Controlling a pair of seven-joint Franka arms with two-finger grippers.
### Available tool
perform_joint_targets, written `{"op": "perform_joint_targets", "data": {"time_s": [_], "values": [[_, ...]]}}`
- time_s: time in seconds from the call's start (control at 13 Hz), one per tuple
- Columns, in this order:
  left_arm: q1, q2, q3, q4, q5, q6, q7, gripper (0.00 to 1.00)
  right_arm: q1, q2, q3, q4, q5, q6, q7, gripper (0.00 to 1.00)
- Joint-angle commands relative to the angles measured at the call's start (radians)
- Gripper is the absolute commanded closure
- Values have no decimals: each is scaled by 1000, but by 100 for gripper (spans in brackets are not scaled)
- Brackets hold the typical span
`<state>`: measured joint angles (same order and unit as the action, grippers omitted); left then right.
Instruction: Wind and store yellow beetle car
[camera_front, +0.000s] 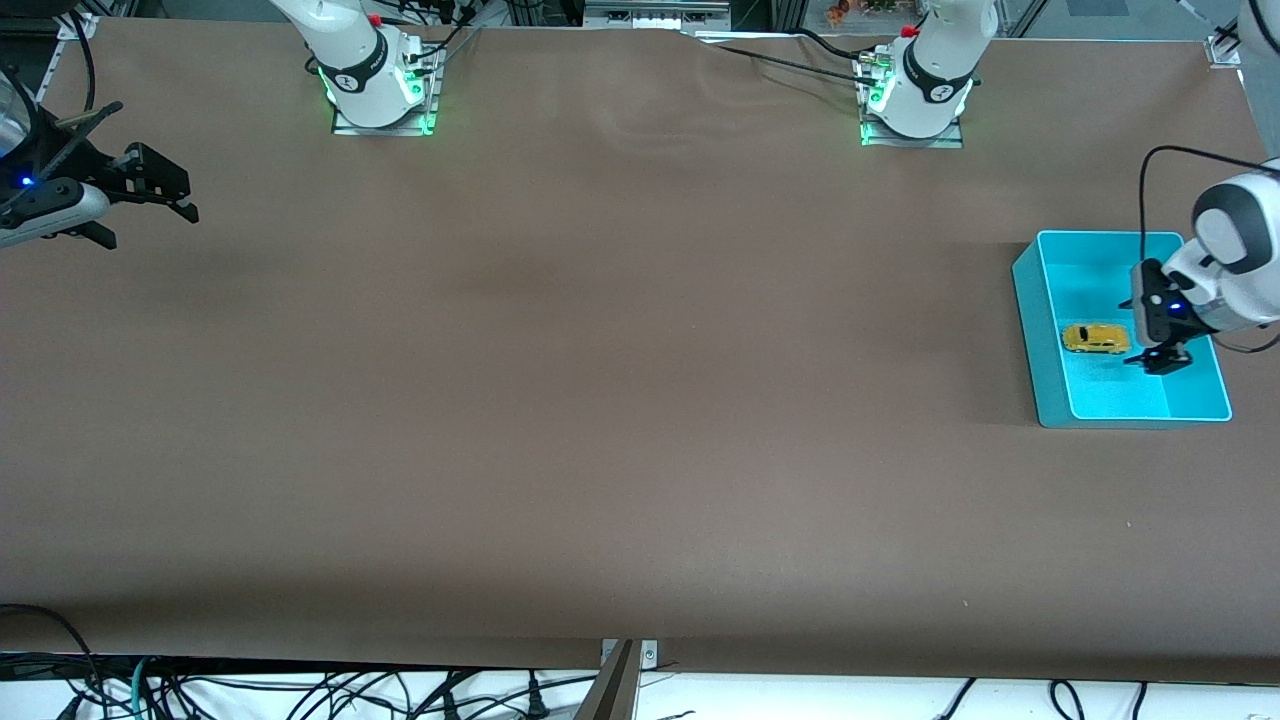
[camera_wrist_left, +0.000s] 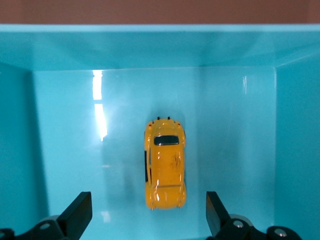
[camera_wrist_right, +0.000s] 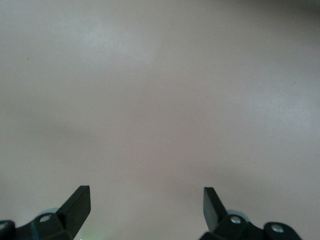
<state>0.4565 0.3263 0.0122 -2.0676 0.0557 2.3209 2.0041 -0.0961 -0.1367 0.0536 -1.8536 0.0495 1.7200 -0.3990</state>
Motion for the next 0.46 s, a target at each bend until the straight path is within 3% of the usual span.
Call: {"op": "perform_joint_targets", "data": {"time_s": [0.0, 0.15, 0.38], "values": [[-10, -88, -1, 1, -80, -78, -104, 0, 4, 0, 0, 17, -3, -22, 8, 0], [-38, -136, 0, 3, -187, -133, -190, 0, 4, -1, 6, 19, -19, -23, 9, 0], [-149, -171, 0, 78, -197, -282, -500, 0, 4, -1, 6, 19, -19, -23, 8, 0]]}}
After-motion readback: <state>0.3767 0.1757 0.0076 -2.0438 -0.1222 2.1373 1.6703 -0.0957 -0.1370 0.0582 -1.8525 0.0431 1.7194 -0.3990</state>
